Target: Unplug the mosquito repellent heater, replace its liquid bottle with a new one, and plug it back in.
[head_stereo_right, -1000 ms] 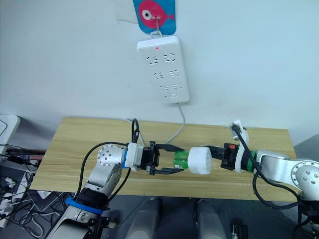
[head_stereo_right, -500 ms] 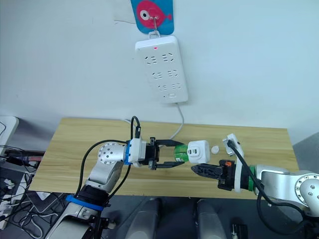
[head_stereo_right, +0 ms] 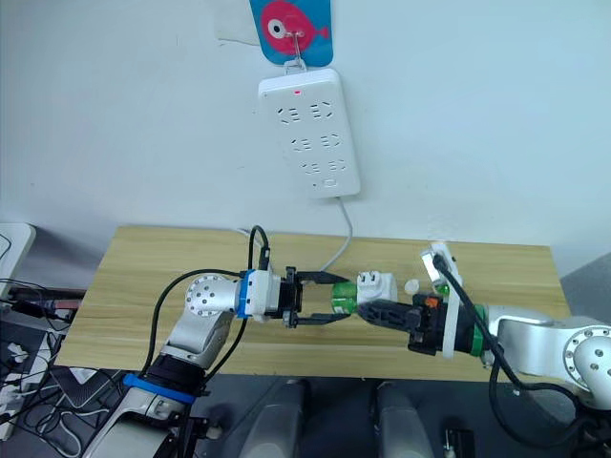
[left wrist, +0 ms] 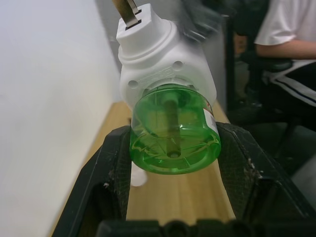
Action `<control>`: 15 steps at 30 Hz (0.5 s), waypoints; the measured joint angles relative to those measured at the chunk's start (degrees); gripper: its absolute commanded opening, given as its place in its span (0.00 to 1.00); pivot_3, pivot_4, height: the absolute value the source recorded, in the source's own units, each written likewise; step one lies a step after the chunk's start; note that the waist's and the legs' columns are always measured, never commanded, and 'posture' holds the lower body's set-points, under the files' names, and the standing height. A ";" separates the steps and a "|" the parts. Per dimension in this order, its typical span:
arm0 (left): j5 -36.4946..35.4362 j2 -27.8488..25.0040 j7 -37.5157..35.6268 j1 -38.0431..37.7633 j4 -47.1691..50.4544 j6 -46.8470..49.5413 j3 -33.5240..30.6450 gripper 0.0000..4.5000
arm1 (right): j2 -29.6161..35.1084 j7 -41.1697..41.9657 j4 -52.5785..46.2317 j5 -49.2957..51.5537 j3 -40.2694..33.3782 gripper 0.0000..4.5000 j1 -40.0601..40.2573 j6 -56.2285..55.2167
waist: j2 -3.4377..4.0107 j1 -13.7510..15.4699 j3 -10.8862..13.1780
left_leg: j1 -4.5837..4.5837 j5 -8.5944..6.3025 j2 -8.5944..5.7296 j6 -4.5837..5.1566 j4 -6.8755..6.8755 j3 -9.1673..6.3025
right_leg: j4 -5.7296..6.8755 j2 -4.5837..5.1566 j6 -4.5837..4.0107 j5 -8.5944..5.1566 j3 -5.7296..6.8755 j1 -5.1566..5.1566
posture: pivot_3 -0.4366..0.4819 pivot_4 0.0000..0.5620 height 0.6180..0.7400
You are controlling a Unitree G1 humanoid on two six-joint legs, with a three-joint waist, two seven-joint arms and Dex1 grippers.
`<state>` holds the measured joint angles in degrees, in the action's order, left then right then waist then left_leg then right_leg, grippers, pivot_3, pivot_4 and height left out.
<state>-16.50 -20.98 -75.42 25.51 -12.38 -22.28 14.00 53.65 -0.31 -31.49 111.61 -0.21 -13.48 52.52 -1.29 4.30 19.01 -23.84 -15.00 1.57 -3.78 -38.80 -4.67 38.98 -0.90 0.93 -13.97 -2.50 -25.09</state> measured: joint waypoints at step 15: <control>-0.45 -0.20 -1.38 -0.09 -0.88 -0.50 0.23 0.49 | 0.82 -3.63 3.10 -3.04 2.65 0.00 -9.02 0.99 | 0.00 -0.09 0.00 | -0.02 0.00 0.01 0.00 0.03 0.00 | 0.00 0.00 0.00 0.00 0.00 -0.04 | 0.67 0.54 1.00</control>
<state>-16.95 -21.18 -76.80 25.42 -13.26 -22.78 14.23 54.47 -3.94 -28.39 108.57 2.45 -22.50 53.51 -1.29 4.21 19.01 -23.87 -15.00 1.58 -3.78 -38.77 -4.67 38.97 -0.89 0.93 -13.96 -2.50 -25.13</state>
